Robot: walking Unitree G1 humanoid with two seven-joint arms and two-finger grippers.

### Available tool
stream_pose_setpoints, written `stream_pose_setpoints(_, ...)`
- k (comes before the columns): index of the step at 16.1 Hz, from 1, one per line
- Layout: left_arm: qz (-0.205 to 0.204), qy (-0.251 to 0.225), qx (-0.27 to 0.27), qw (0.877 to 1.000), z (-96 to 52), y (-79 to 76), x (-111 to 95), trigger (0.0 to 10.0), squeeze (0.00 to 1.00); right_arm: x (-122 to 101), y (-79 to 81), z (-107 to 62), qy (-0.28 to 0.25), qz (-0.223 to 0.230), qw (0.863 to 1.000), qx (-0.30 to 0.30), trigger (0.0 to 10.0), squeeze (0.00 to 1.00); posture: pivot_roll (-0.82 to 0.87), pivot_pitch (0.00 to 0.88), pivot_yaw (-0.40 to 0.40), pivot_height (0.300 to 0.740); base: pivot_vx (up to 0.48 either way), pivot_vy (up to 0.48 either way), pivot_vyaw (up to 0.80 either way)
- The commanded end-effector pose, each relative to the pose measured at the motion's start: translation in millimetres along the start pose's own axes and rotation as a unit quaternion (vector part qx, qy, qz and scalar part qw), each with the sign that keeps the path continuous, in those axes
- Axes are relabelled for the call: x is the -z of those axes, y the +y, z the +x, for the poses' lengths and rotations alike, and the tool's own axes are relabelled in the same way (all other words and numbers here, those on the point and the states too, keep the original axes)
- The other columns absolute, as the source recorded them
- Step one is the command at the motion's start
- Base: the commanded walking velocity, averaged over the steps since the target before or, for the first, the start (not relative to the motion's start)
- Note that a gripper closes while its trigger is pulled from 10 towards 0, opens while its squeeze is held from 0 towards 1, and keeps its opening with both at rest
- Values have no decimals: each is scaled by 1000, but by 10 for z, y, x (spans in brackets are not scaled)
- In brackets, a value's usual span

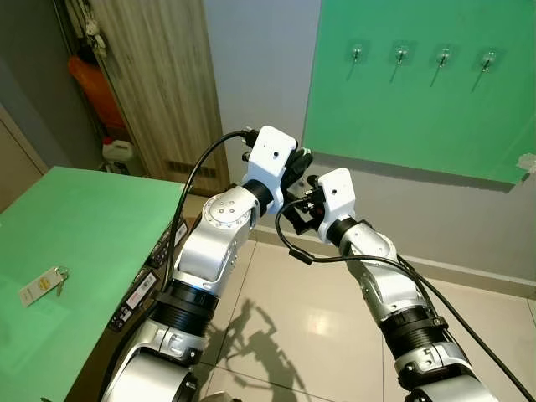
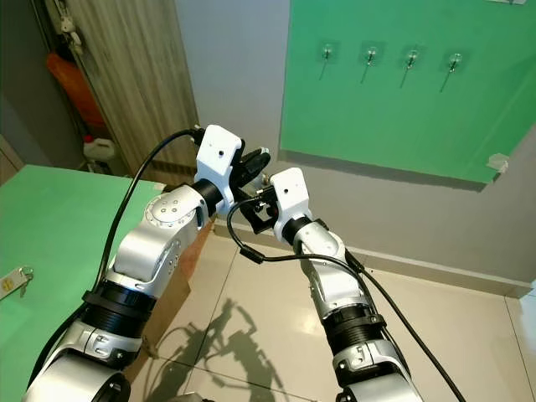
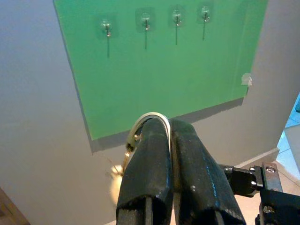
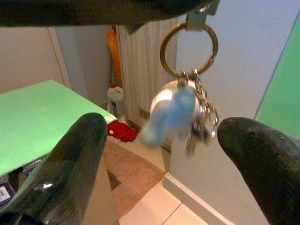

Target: Hang keys on a hook

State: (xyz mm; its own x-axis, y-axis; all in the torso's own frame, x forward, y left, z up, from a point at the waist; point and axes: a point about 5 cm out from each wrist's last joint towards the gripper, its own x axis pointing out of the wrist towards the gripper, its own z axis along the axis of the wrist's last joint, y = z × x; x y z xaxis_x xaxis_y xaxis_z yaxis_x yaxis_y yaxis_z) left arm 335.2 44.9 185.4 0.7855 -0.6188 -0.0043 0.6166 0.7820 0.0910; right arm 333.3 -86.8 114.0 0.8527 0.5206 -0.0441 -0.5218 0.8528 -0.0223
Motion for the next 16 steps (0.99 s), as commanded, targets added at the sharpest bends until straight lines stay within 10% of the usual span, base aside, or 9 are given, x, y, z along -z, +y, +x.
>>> stream_pose_setpoints(1, 0, -11, 9, 1000, -11, -33, -62, 0, 0, -51, -17, 35, -9, -2, 1000, 7, 10000, 0, -15, 0, 36, 740, 0, 0, 0)
stream_pose_setpoints(16, -14, -9, 44, 999, 10, -166, -74, 0, 0, -103, -75, 106, -19, 3, 999, 35, 10000, 0, -23, 0, 46, 740, 0, 0, 0)
